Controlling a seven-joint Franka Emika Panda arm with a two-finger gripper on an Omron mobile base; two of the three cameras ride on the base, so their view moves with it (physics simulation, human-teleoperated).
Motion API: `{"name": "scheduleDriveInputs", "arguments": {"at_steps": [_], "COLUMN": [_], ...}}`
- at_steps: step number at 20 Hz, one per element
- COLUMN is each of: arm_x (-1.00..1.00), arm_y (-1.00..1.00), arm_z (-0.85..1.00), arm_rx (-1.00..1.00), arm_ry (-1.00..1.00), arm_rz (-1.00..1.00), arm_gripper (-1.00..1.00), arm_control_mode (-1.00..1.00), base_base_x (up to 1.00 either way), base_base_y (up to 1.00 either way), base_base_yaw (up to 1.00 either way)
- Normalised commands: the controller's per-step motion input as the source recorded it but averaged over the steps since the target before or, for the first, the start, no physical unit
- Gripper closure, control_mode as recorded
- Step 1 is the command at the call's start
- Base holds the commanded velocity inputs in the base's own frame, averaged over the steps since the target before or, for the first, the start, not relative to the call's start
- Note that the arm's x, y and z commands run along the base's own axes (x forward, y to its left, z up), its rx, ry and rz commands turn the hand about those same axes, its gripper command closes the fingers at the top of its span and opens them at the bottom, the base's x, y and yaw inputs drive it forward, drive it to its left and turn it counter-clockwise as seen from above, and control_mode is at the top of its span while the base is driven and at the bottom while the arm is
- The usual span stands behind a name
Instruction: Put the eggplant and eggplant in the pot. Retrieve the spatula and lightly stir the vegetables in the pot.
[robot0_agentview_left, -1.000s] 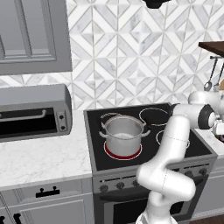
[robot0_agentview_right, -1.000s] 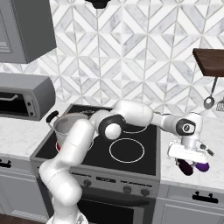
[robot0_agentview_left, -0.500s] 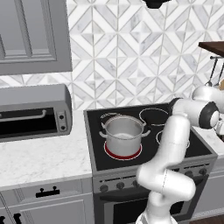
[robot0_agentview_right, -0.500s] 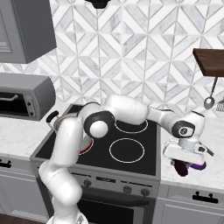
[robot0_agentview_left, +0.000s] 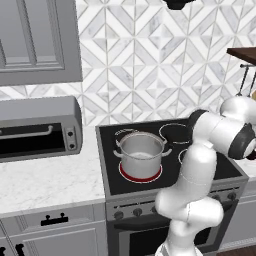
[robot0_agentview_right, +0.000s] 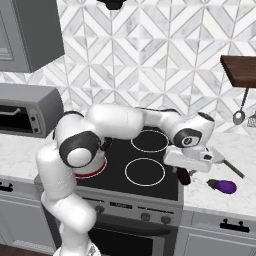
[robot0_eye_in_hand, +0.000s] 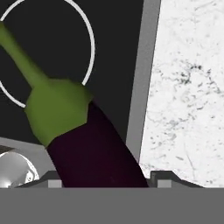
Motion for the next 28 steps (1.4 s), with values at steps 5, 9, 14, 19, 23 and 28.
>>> {"name": "scheduleDriveInputs", "arguments": {"at_steps": [5,9,14,19,23,28], "arm_x": [0.28,0.32,0.09,0.18,0.00,0.10], "arm_y": [0.91,0.72,0.47,0.60,0.00,0.24], "arm_z": [0.57,0.68,0.90,0.36,0.00,0.00], "arm_rx": [0.00,0.00,-0.02,-0.10,0.00,0.00], "arm_ry": [-0.13,0.00,0.14,0.26,0.01,0.00], "arm_rz": [0.06,0.06,0.04,0.07,0.02,0.00], "arm_gripper": [1.00,1.00,1.00,1.00,1.00,1.00], "arm_control_mode": [-1.00,-1.00,-1.00,-1.00,-1.00,-1.00], "base_base_x": [0.00,0.00,0.00,0.00,0.00,0.00], "base_base_y": [0.00,0.00,0.00,0.00,0.00,0.00], "base_base_yaw": [0.00,0.00,0.00,0.00,0.00,0.00]}}
